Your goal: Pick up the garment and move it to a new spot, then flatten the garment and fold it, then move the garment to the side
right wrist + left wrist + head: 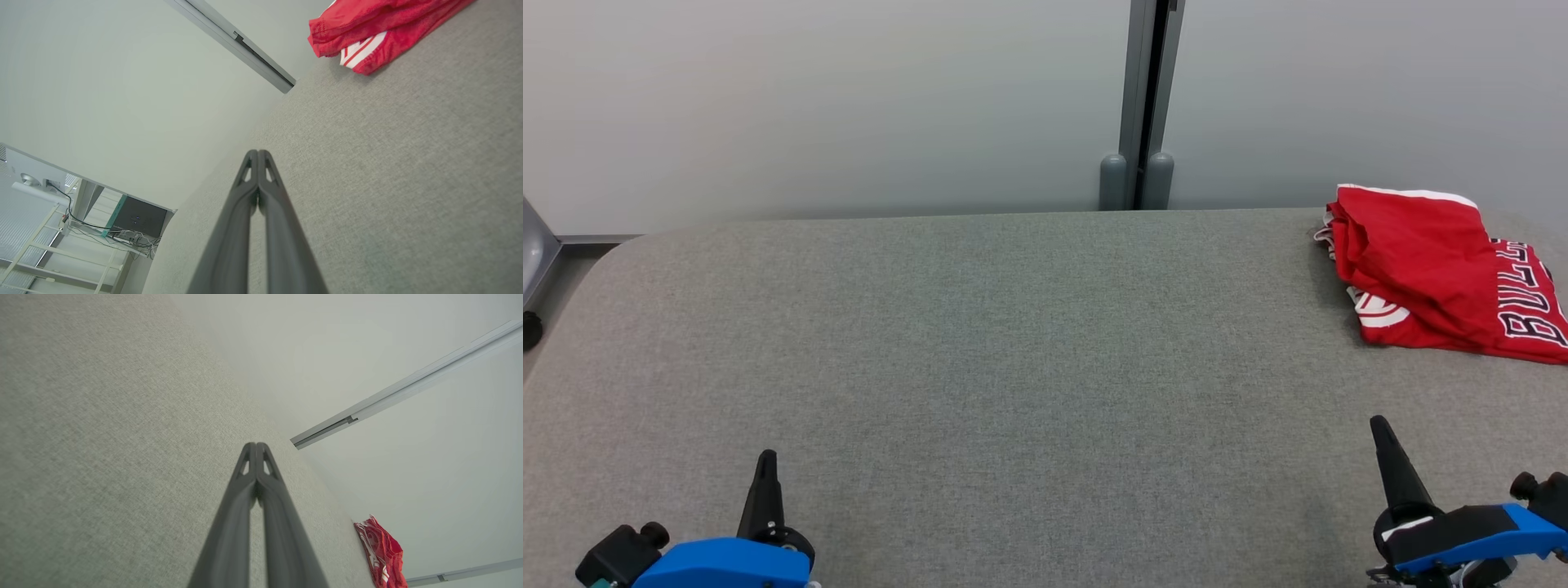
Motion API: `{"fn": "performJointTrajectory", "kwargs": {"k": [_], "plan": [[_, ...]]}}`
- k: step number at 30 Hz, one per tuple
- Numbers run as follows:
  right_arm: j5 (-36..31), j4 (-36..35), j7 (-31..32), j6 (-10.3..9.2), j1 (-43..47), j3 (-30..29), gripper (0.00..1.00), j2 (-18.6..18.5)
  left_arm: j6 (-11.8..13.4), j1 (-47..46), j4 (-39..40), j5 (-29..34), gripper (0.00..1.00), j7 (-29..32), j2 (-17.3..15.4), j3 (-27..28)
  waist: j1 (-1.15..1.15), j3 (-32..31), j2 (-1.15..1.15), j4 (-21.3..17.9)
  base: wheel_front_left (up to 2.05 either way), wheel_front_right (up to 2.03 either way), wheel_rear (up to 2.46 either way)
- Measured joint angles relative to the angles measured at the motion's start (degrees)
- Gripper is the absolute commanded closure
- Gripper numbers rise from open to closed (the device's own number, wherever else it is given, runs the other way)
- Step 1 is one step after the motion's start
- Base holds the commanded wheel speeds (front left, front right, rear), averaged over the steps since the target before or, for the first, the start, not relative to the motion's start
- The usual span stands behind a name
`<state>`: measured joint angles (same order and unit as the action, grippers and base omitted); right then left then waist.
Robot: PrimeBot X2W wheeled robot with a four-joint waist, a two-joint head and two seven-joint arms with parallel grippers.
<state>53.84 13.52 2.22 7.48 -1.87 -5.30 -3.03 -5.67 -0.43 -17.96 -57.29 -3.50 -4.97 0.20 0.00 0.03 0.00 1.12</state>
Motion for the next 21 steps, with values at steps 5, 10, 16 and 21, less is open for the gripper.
{"fn": "performJointTrajectory", "kwargs": {"k": [5, 10, 16, 21], "plan": [[3.32, 0.05, 0.3, 0.0, -0.46, -0.12, 1.0, 0.01, -0.2, -0.55, 0.32, -2.97, 1.0, 0.98, 0.13, 0.67, 0.0, 0.01, 0.0, -0.07, 0.0, 0.0, 0.0], [6.49, 0.08, 0.74, 0.0, -0.62, -0.22, 1.0, 0.01, -0.26, -0.98, 0.65, -5.88, 1.0, 1.77, 0.32, 1.08, 0.0, 0.02, 0.0, -0.14, 0.0, 0.0, 0.0], [10.1, 0.11, 1.23, 0.0, -1.19, -0.34, 1.0, 0.03, -0.42, -1.44, 1.04, -9.2, 1.0, 2.78, 0.56, 1.64, 0.0, 0.03, 0.0, -0.23, 0.0, 0.0, 0.0], [13.04, 0.16, 1.43, 0.0, -1.33, -0.43, 1.0, 0.03, -0.54, -1.92, 1.33, -11.87, 1.0, 3.43, 0.73, 2.2, 0.0, 0.04, 0.0, -0.3, 0.0, 0.0, 0.0]]}}
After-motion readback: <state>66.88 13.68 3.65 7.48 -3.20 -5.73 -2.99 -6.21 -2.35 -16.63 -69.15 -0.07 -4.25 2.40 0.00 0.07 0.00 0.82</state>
